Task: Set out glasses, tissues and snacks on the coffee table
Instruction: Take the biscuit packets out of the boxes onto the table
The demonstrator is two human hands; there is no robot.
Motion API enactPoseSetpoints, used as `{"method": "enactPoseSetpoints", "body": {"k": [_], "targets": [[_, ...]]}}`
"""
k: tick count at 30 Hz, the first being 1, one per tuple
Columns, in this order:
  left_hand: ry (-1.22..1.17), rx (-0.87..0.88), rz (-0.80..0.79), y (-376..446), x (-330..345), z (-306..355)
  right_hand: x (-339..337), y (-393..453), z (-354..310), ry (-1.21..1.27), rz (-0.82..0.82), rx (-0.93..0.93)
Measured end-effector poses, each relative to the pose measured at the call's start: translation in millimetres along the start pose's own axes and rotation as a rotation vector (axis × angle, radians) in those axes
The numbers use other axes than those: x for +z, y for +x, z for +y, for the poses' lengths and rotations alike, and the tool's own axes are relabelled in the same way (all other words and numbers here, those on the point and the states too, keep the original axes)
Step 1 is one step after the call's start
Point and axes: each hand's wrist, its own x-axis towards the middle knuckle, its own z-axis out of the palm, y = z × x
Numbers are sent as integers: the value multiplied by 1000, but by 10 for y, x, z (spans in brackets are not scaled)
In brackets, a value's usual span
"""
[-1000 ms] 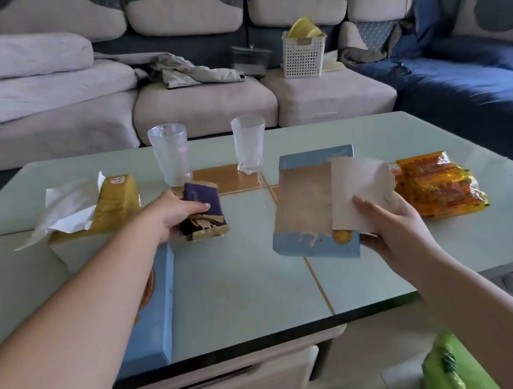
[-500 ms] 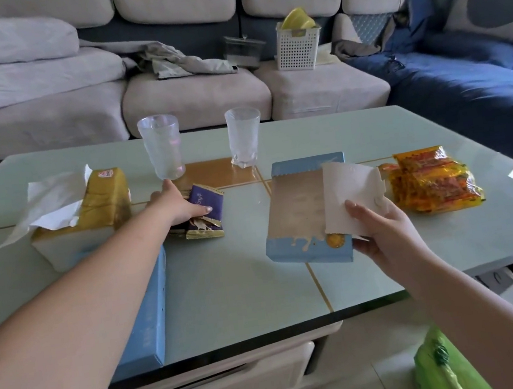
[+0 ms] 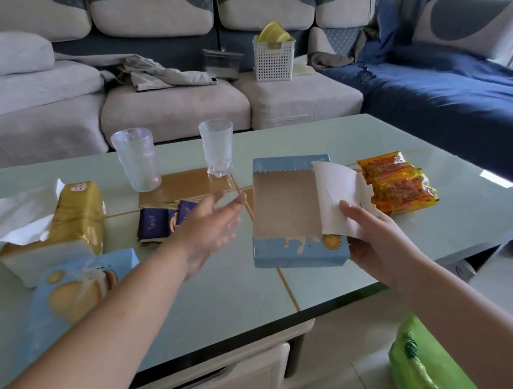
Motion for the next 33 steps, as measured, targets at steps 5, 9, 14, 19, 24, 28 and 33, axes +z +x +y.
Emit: {"method": "enactPoseSetpoints", "body": {"k": [5,9,14,19,24,28,33], "targets": [[-262,-145,-187,-174,355,-223,-169,-169,-98,-54,52,13],[-207,-128,-139,-230,611,-322,-368,-313,-245,-270,152,-45],[-168,-99,-92,-268,965,-377,-564,-564,-447,-501,-162,-24],[-258,-92,-164,-356,1343,-383,-670,-693,-330,-970,-51,-264],[-342,-130,-210,-439,1598,-374,-867,-739,-61,-1248,114,-458],[-256,-109,-167,-498,1691,-395,-977,-788,132,-1278,223,-556],[-88,100,-21,-442,1791,-553,-1014,-832,219,-1087,369,-695]]}}
